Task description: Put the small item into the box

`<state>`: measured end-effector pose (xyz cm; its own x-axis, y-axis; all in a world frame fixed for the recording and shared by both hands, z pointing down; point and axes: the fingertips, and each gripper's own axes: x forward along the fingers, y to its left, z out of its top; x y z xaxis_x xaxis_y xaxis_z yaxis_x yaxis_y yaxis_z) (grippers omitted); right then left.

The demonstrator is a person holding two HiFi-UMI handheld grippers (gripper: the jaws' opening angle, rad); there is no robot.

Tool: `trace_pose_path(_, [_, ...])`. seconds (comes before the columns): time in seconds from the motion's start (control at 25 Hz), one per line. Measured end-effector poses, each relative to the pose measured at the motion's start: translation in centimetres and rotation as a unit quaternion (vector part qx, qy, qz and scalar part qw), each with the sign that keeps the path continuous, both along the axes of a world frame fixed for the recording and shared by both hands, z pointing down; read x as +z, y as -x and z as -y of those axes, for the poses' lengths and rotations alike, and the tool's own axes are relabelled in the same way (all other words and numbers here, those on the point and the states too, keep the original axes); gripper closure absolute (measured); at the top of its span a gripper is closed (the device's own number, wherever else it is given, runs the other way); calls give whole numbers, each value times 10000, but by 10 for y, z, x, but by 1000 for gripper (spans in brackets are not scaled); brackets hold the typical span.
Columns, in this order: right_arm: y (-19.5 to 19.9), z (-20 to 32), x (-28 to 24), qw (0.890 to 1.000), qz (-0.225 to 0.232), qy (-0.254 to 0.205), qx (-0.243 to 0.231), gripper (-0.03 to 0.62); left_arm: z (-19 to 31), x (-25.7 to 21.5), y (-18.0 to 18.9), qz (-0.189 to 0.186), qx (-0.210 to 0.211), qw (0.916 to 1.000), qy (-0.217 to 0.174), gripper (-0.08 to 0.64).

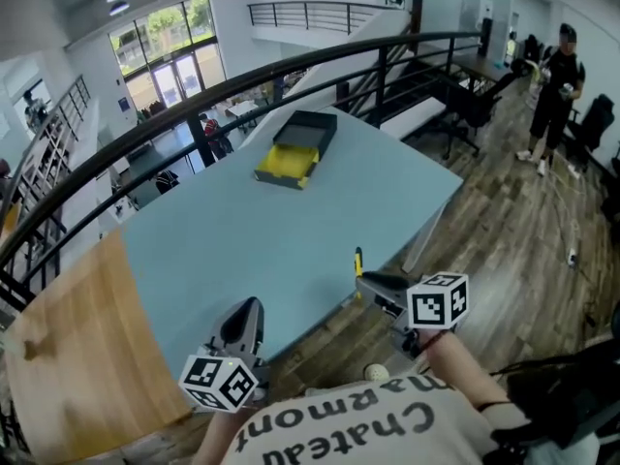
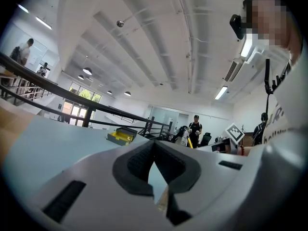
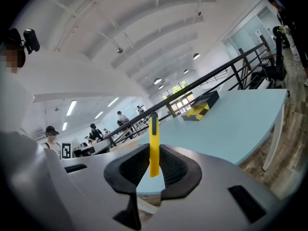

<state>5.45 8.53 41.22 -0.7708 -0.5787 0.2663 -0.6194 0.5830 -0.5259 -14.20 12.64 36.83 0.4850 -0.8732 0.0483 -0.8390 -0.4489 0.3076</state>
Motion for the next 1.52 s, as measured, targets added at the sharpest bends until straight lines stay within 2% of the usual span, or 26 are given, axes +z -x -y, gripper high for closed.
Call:
trace_pose_path(0.36, [-67,82,-4,9991,-95,50,-406,509,72,-3,-80,-87,-190,9998,-8,557])
trace_pose_path(0.68, [-99,128,-23,9960,-158,-157,-868,509,104,-13,-120,-151,-542,9983,-114,557])
trace_pose_path(0.88, [-109,134,-6,9936,-309,-92,-1083,509,111,-4,-130,-132,-748,9971,0,557])
trace_pose_path(1.08, [-123,142,11,9941,-300,162,-1034,509,110,4,-146,349,-902,9953,-7,557])
trace_pose_path(1.24, [-120,135,16,9917,-345,252,-1213,509,109,7,-149,-27,-885,9959,163,557])
trace_pose_path(1.4, [-116,131,23,9902,-425,370,-1282,509,103,15,-141,-69,-963,9948,317,557])
trace_pose_path(1.52, [-106,127,30,9895,-361,547,-1292,509,96,28,-132,-113,-1005,9932,570,557])
